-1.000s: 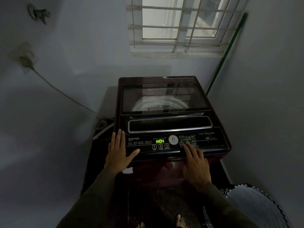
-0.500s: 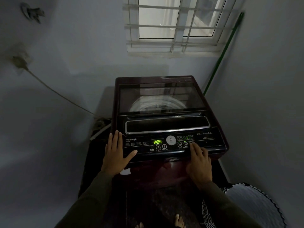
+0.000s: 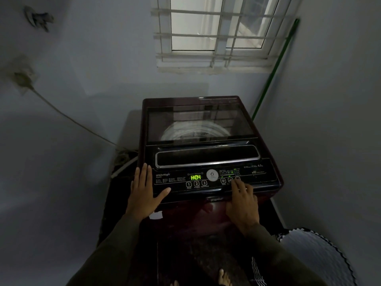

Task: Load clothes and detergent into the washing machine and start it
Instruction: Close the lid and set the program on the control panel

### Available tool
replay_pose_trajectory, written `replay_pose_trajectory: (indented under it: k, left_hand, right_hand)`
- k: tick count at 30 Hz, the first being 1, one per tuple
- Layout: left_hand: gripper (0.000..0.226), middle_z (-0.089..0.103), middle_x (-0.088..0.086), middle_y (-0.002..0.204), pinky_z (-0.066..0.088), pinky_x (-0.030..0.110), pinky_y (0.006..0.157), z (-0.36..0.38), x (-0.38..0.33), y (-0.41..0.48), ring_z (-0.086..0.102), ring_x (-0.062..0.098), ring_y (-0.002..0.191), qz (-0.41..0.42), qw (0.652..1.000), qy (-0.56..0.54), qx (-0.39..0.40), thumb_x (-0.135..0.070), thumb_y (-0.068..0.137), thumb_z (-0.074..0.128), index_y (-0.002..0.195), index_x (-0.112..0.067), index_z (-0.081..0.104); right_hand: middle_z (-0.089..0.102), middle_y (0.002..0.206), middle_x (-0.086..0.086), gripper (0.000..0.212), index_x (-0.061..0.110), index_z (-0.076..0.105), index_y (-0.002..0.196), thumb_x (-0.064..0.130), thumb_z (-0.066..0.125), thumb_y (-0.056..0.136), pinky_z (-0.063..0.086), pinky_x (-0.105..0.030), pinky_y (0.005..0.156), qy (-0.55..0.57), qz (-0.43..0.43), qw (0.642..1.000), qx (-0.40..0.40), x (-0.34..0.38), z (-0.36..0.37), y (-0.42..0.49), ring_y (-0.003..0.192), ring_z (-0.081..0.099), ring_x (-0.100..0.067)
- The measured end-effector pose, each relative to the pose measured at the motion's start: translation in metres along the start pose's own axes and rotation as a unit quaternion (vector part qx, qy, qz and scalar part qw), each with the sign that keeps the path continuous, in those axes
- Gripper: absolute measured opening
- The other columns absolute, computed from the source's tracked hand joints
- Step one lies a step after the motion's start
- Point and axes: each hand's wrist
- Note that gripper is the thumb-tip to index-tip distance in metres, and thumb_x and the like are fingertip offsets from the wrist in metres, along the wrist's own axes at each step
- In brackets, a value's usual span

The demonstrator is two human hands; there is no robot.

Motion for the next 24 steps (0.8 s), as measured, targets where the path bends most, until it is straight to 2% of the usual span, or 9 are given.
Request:
replay_pose_trajectory:
  k: [3, 6, 11, 16, 20, 24]
  left_hand:
    - [0.118, -0.028, -0.007, 0.161, 0.001, 0.052, 0.123, -0.001, -0.001, -0.001, -0.033, 0.012, 0.145, -0.001, 1.000, -0.001, 0.009, -0.095, 0.071, 0.013, 0.156, -0.018, -0.016]
    - [0.116, -0.030, -0.008, 0.160, 0.001, 0.051, 0.123, -0.003, -0.002, -0.002, -0.034, 0.012, 0.144, -0.003, 1.000, 0.001, 0.013, -0.093, 0.073, 0.017, 0.155, -0.019, -0.017]
    - [0.123, -0.027, -0.006, 0.162, 0.000, 0.051, 0.122, -0.003, -0.002, -0.001, -0.033, 0.014, 0.145, -0.002, 1.000, -0.005, 0.012, -0.098, 0.066, 0.008, 0.156, -0.018, -0.015]
    - [0.122, -0.029, -0.008, 0.160, -0.001, 0.051, 0.122, -0.003, -0.001, -0.001, -0.034, 0.012, 0.145, 0.001, 1.000, -0.007, 0.009, -0.098, 0.067, 0.009, 0.156, -0.018, -0.015]
    - [0.122, -0.028, -0.006, 0.161, -0.001, 0.050, 0.122, -0.003, -0.001, -0.001, -0.033, 0.013, 0.145, 0.005, 1.000, -0.005, 0.007, -0.098, 0.067, 0.008, 0.156, -0.017, -0.014]
    - [0.121, -0.026, -0.006, 0.162, 0.001, 0.050, 0.123, -0.002, -0.001, -0.001, -0.032, 0.013, 0.146, 0.007, 1.000, -0.005, 0.003, -0.097, 0.069, 0.009, 0.156, -0.016, -0.013]
  right_hand:
    - [0.039, 0.149, 0.000, 0.074, 0.013, 0.038, 0.145, 0.023, 0.068, 0.079, 0.049, -0.046, 0.097, -0.010, -0.076, 0.997, 0.012, 0.019, 0.015, -0.010, 0.131, 0.039, -0.025]
    - [0.027, 0.156, 0.003, 0.080, 0.018, 0.026, 0.152, 0.027, 0.066, 0.083, 0.042, -0.044, 0.103, -0.012, -0.120, 0.992, 0.035, 0.045, 0.025, -0.021, 0.139, 0.029, -0.025]
    - [0.012, 0.159, 0.004, 0.084, 0.016, 0.012, 0.155, 0.026, 0.061, 0.087, 0.034, -0.041, 0.109, -0.007, -0.100, 0.994, 0.036, 0.066, 0.023, -0.021, 0.142, 0.016, -0.027]
    - [0.021, 0.156, 0.005, 0.081, 0.016, 0.021, 0.152, 0.020, 0.064, 0.083, 0.041, -0.041, 0.107, 0.001, -0.092, 0.995, 0.028, 0.066, 0.022, -0.015, 0.140, 0.022, -0.026]
    - [0.031, 0.151, 0.002, 0.089, 0.013, 0.031, 0.148, 0.023, 0.075, 0.072, 0.050, -0.039, 0.095, -0.013, -0.088, 0.996, 0.010, 0.065, 0.032, -0.017, 0.134, 0.033, -0.028]
    - [0.036, 0.147, 0.003, 0.088, 0.012, 0.037, 0.145, 0.019, 0.078, 0.067, 0.050, -0.035, 0.091, 0.004, -0.088, 0.996, -0.012, 0.067, 0.033, -0.015, 0.129, 0.031, -0.024]
Point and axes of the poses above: each hand's wrist, its own y-axis towards the middle knuckle, its own z-axis out of the palm, x = y × z
